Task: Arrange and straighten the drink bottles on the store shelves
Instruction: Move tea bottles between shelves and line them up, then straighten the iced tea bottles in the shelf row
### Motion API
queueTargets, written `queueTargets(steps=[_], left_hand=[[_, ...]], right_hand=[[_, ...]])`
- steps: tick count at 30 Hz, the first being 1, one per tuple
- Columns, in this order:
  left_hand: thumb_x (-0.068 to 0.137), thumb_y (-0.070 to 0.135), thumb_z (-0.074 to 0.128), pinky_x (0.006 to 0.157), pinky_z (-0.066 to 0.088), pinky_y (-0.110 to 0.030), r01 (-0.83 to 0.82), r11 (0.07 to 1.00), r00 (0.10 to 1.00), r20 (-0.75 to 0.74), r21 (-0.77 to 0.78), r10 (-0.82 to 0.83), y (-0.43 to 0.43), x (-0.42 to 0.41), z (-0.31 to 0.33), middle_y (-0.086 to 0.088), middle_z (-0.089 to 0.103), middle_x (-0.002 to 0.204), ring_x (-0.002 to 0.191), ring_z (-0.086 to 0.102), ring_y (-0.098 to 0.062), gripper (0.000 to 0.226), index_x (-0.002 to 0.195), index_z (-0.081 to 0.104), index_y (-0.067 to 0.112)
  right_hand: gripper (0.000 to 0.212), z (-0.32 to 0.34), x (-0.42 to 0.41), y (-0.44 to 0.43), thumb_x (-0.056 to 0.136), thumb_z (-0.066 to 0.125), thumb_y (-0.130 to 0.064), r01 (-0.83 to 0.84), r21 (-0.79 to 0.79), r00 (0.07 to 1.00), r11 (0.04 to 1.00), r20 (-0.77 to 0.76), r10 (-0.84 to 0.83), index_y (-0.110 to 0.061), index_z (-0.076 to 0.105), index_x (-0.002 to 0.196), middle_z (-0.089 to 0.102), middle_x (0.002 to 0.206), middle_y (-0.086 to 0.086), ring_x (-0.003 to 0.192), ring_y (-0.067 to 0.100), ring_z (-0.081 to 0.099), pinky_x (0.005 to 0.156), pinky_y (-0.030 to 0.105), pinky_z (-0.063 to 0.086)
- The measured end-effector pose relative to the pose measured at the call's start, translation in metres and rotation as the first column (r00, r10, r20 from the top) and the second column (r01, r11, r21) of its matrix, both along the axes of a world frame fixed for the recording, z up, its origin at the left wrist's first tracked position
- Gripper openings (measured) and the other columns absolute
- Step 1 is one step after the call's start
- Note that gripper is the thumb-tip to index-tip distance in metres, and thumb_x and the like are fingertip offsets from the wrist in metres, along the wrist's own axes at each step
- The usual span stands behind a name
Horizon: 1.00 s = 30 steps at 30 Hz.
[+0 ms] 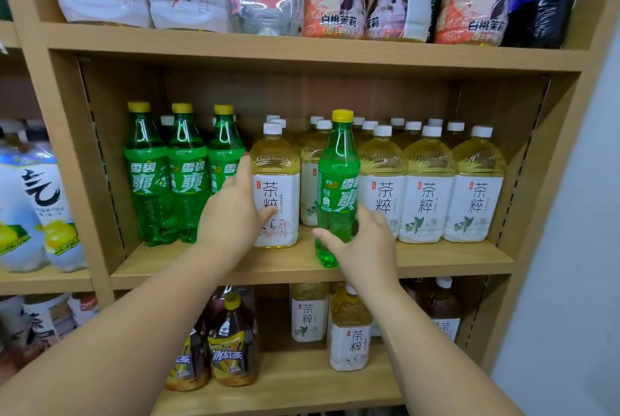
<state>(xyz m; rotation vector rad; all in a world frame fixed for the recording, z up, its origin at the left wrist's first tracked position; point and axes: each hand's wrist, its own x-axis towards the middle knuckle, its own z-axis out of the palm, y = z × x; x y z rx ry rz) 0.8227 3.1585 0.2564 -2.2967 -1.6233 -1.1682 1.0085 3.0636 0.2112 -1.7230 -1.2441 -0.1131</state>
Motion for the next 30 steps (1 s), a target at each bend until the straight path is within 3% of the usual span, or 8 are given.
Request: queueTargets(steps=[5, 10, 13, 15, 18, 22, 26, 30], left_hand=[[0.081, 0.047, 0.08, 0.079, 0.059, -0.044, 0.021, 1.0, 0.999, -0.024, 0.007, -0.021, -0.002, -0.006, 0.001, -0.013, 0.061, 0.129, 0.102, 0.067, -0.033, 0.106, 0.157, 0.009, 0.026], [0.085, 0.051, 0.075, 0.081, 0.056, -0.042, 0.057, 0.998, 0.998, 0.008, 0.011, -0.057, -0.01, -0.016, -0.003, -0.01, 0.057, 0.136, 0.107, 0.065, -0.029, 0.101, 0.16, 0.01, 0.029], [0.084, 0.053, 0.075, 0.079, 0.057, -0.04, 0.087, 0.996, 0.996, -0.002, 0.028, -0.087, -0.017, -0.023, 0.001, -0.007, 0.057, 0.134, 0.105, 0.065, -0.026, 0.097, 0.158, 0.016, 0.03], [0.084, 0.055, 0.073, 0.08, 0.056, -0.039, 0.124, 0.991, 0.992, -0.002, 0.051, -0.124, -0.025, -0.026, 0.009, -0.003, 0.055, 0.136, 0.105, 0.065, -0.023, 0.091, 0.156, 0.024, 0.03], [0.085, 0.054, 0.072, 0.073, 0.05, -0.031, 0.203, 0.966, 0.977, 0.027, 0.161, -0.21, -0.043, -0.025, 0.038, 0.004, 0.054, 0.127, 0.087, 0.061, -0.015, 0.078, 0.15, 0.037, 0.029], [0.082, 0.045, 0.075, 0.07, 0.041, -0.026, 0.314, 0.874, 0.923, 0.095, 0.371, -0.372, -0.074, -0.017, 0.095, 0.007, 0.052, 0.11, 0.077, 0.053, -0.005, 0.064, 0.137, 0.053, 0.022], [0.082, 0.044, 0.076, 0.074, 0.043, -0.028, 0.375, 0.795, 0.874, 0.103, 0.476, -0.475, -0.089, -0.005, 0.161, 0.007, 0.052, 0.111, 0.083, 0.051, -0.006, 0.06, 0.135, 0.052, 0.026], [0.085, 0.048, 0.075, 0.095, 0.044, -0.034, 0.364, 0.771, 0.891, 0.047, 0.522, -0.452, -0.082, 0.012, 0.227, 0.001, 0.052, 0.127, 0.114, 0.051, -0.016, 0.067, 0.14, 0.048, 0.02]], right_hand=[[0.064, 0.008, -0.007, 0.016, 0.079, 0.068, -0.073, 0.14, -0.11, 0.984, 0.984, 0.128, -0.126, -0.018, 0.059, 0.112, 0.06, 0.103, -0.002, 0.095, 0.02, 0.061, 0.067, 0.032, 0.042], [0.057, 0.012, -0.014, 0.036, 0.083, 0.072, -0.064, 0.143, -0.116, 0.988, 0.983, 0.07, -0.136, -0.014, 0.06, 0.106, 0.062, 0.102, 0.001, 0.093, 0.022, 0.061, 0.069, 0.033, 0.047], [0.058, 0.012, -0.017, 0.041, 0.084, 0.071, -0.064, 0.145, -0.13, 0.989, 0.981, 0.058, -0.138, -0.013, 0.059, 0.11, 0.062, 0.106, 0.002, 0.095, 0.022, 0.061, 0.071, 0.033, 0.048], [0.072, 0.013, -0.018, 0.035, 0.083, 0.068, -0.069, 0.132, -0.121, 0.99, 0.984, 0.064, -0.125, -0.013, 0.057, 0.127, 0.061, 0.118, 0.003, 0.106, 0.024, 0.062, 0.077, 0.035, 0.053], [0.08, 0.032, -0.017, 0.013, 0.087, 0.058, -0.073, 0.11, 0.004, 0.988, 0.994, 0.112, -0.11, -0.02, 0.049, 0.146, 0.058, 0.128, -0.004, 0.114, 0.017, 0.06, 0.084, 0.032, 0.054], [0.042, 0.098, -0.012, -0.02, 0.093, 0.062, -0.058, 0.003, 0.344, 0.981, 0.939, 0.181, -0.07, -0.024, 0.066, 0.118, 0.06, 0.099, -0.013, 0.088, 0.007, 0.058, 0.071, 0.026, 0.048], [0.029, 0.175, 0.003, -0.047, 0.092, 0.067, -0.05, -0.047, 0.584, 0.987, 0.81, 0.151, -0.051, -0.025, 0.066, 0.107, 0.061, 0.098, -0.009, 0.089, 0.007, 0.057, 0.073, 0.023, 0.044], [0.04, 0.237, 0.034, -0.046, 0.091, 0.067, -0.054, -0.028, 0.523, 0.988, 0.852, 0.144, -0.056, -0.025, 0.058, 0.117, 0.059, 0.115, -0.002, 0.102, 0.014, 0.056, 0.086, 0.033, 0.049]])
